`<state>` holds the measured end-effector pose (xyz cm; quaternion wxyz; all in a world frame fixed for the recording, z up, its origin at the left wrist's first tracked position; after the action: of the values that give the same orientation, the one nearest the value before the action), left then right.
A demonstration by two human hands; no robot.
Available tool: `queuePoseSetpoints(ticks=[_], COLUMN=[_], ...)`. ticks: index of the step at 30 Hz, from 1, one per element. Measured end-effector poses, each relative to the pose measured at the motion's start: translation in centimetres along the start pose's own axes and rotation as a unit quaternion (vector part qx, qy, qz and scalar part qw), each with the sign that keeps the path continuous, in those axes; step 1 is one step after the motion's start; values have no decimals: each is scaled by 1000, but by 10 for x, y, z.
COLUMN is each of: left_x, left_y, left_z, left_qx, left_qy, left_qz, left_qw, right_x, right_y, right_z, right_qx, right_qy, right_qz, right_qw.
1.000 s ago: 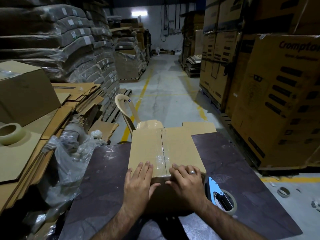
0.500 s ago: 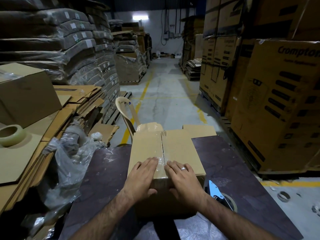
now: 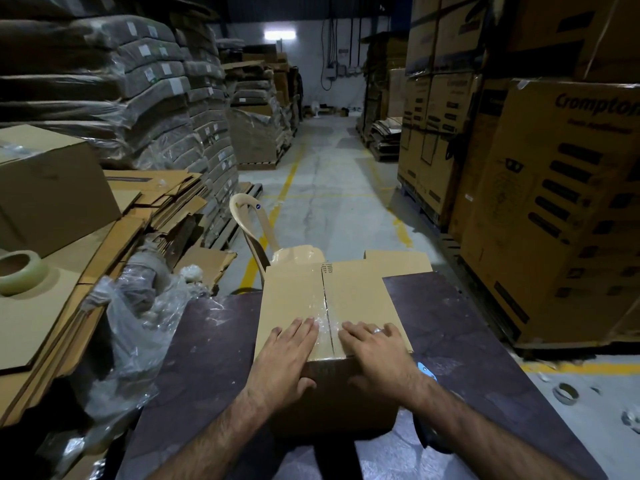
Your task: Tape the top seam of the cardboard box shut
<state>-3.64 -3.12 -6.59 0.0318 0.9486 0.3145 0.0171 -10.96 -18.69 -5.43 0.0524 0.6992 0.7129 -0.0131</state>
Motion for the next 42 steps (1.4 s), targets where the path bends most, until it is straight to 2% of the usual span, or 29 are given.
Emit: queuePoseSetpoints(ticks=[3, 8, 14, 20, 28, 31, 37, 42], left_x=[4, 1, 1, -18, -88, -115, -155, -175], left_y=[-1, -1, -5, -11, 5, 13, 31, 42], left_z=[-1, 3, 1, -3, -4, -3, 16, 26], left_qx=[-6, -65, -105, -144, -219, -248, -198, -149], left_qy=[7, 24, -89, -117, -183, -221, -266, -318], left_qz=[14, 106, 127, 145, 159, 152, 137, 58], left_qw=[1000, 992, 982, 972, 945, 931, 933, 935], right_x=[-25, -58, -89, -116, -113, -112, -113, -118], right_y=[-20, -47, -70, -107, -127, -123, -117, -124], right_z=[3, 1, 18, 81, 137, 150, 161, 152], right_qx=[-9, -1, -20, 68, 103, 119, 143, 111], right_qy=[-13, 30, 105, 94, 138, 118, 79, 104], right_qz=[55, 119, 190, 257, 241, 235, 229, 246], right_qw=[998, 992, 976, 959, 955, 958, 960, 957])
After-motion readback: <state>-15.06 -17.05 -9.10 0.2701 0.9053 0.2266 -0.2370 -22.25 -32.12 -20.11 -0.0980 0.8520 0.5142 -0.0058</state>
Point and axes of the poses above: each hand's wrist, its own y-axis towards the middle knuckle, its own z-axis out of the palm, x = y × z, the point moved 3 cm from there along y, towards the middle knuckle, and after that the axes turned 2 degrees about -y, right-handed, at the moved point
